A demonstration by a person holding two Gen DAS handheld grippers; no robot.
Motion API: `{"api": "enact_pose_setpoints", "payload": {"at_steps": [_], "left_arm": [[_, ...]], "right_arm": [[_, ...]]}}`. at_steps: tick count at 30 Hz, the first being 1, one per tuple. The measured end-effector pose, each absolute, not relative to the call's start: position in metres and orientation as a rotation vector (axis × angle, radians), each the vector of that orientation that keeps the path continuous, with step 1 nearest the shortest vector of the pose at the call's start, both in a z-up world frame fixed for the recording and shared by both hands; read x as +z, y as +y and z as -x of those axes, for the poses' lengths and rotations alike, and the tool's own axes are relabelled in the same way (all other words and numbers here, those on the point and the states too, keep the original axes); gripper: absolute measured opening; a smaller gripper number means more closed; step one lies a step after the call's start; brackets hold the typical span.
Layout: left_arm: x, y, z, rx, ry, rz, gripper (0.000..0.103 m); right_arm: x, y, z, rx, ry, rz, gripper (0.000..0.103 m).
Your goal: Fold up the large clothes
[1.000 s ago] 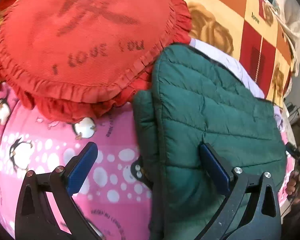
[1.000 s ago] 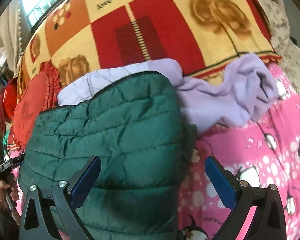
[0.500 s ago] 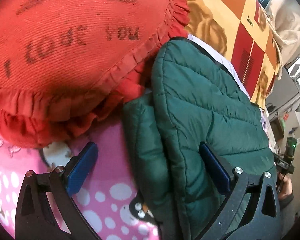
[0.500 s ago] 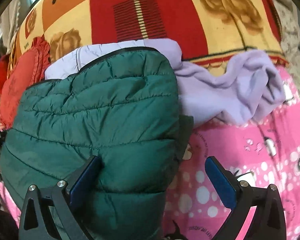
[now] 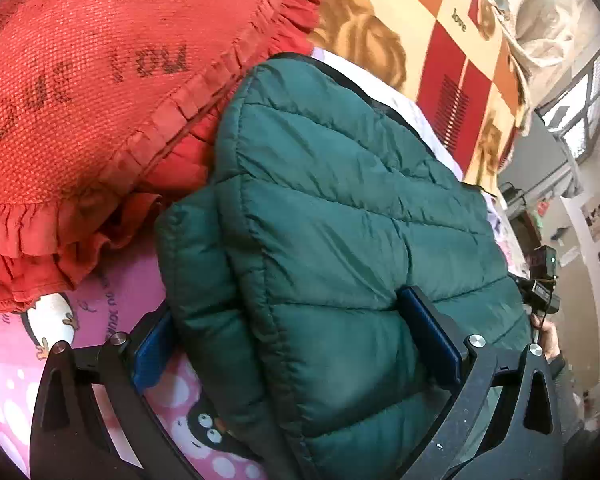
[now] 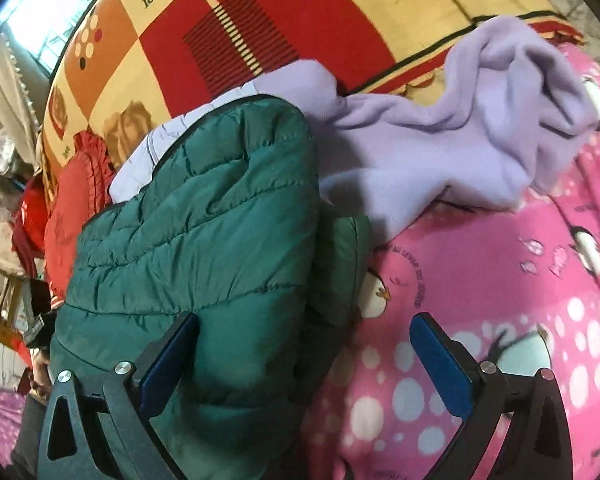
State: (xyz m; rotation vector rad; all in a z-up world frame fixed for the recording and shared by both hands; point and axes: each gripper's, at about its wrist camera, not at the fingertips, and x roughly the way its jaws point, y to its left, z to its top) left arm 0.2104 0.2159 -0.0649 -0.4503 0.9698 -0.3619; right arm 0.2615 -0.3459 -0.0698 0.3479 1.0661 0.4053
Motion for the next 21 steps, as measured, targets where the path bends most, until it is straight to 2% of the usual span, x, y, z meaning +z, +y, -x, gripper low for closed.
{"api": "enact_pose_setpoints", "payload": {"at_steps": [3,7,9,11,12,13,16,21], "left_arm": [[-0.066,0.212,-0.212,-0.336,0.968,0.425,0.103],[-0.065,0.209,-0.211,-0.304,0.959,0.384,0.103],[-0.062,0.205,-0.213,-0.284,0.943,0.352,0.097],[-0.058,0.201,-0.212,-0.274,0.927,0.317,0.085],[-0.058,0.200,-0.212,-0.270,0.925,0.306,0.082],[-0.054,0.197,-0.211,-0.264,0.915,0.282,0.075],[-0.049,0.192,-0.210,-0.234,0.904,0.240,0.063],[-0.037,0.177,-0.202,-0.161,0.879,0.124,0.049]], "right_arm": [[-0.092,-0.350,-0.271,0.480,1.097,-0.441,0.103],[-0.098,-0.353,-0.278,0.559,1.045,-0.487,0.103],[-0.099,-0.352,-0.279,0.582,1.029,-0.491,0.103],[-0.098,-0.349,-0.280,0.600,1.004,-0.488,0.102],[-0.096,-0.346,-0.280,0.593,0.989,-0.468,0.098],[-0.094,-0.344,-0.281,0.602,0.978,-0.464,0.085],[-0.083,-0.332,-0.276,0.599,0.928,-0.401,0.067],[-0.067,-0.323,-0.270,0.558,0.881,-0.291,0.053]]}}
